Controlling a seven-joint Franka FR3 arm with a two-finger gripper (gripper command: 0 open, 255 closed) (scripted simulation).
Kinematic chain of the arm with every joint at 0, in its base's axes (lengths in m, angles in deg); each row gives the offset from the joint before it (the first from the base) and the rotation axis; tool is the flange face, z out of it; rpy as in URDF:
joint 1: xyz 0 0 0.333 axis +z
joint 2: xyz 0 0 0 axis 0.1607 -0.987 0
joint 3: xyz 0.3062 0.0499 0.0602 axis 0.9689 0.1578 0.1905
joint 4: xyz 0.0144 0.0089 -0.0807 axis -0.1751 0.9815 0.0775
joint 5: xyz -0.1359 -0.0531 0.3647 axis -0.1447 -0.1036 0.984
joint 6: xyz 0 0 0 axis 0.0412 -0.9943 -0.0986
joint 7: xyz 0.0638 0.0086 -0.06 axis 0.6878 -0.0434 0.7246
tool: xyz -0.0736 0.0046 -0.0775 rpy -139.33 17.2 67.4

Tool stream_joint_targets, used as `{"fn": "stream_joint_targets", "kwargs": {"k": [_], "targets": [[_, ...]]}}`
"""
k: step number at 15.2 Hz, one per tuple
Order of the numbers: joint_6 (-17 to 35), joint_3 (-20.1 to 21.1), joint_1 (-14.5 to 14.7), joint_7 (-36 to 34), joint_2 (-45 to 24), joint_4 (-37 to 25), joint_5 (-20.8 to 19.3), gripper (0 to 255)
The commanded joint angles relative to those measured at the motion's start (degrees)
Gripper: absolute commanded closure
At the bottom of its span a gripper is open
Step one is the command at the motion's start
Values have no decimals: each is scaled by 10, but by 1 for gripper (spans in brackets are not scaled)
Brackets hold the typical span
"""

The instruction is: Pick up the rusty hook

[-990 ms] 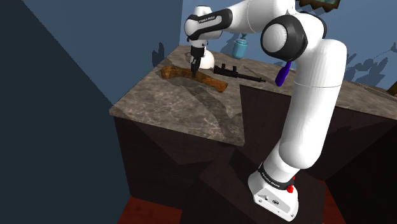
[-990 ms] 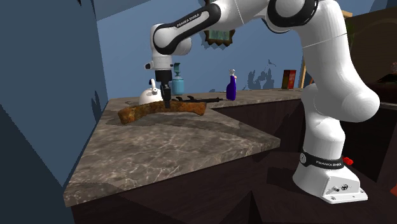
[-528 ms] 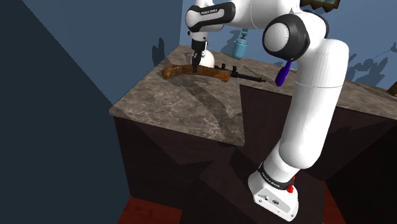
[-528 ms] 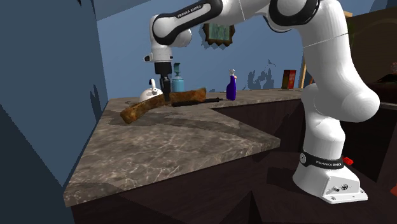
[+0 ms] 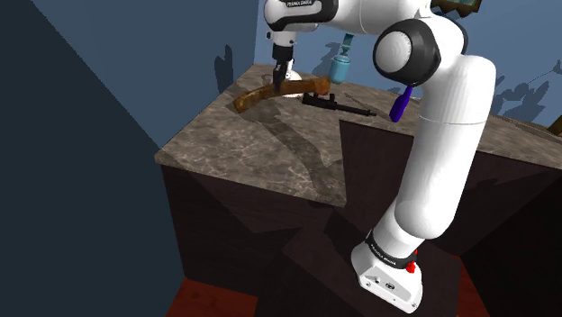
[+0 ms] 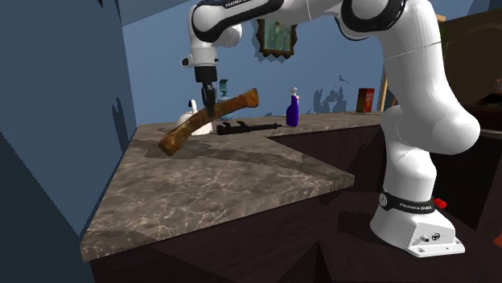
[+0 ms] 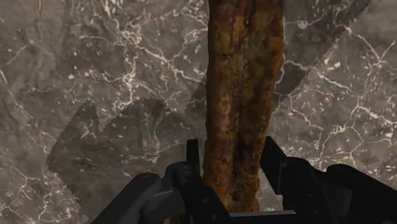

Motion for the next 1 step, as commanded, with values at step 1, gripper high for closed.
{"fn": "stream_joint_targets", "kwargs": {"k": [1], "targets": [[-6, 0, -1, 0, -1, -7, 0, 255]]}}
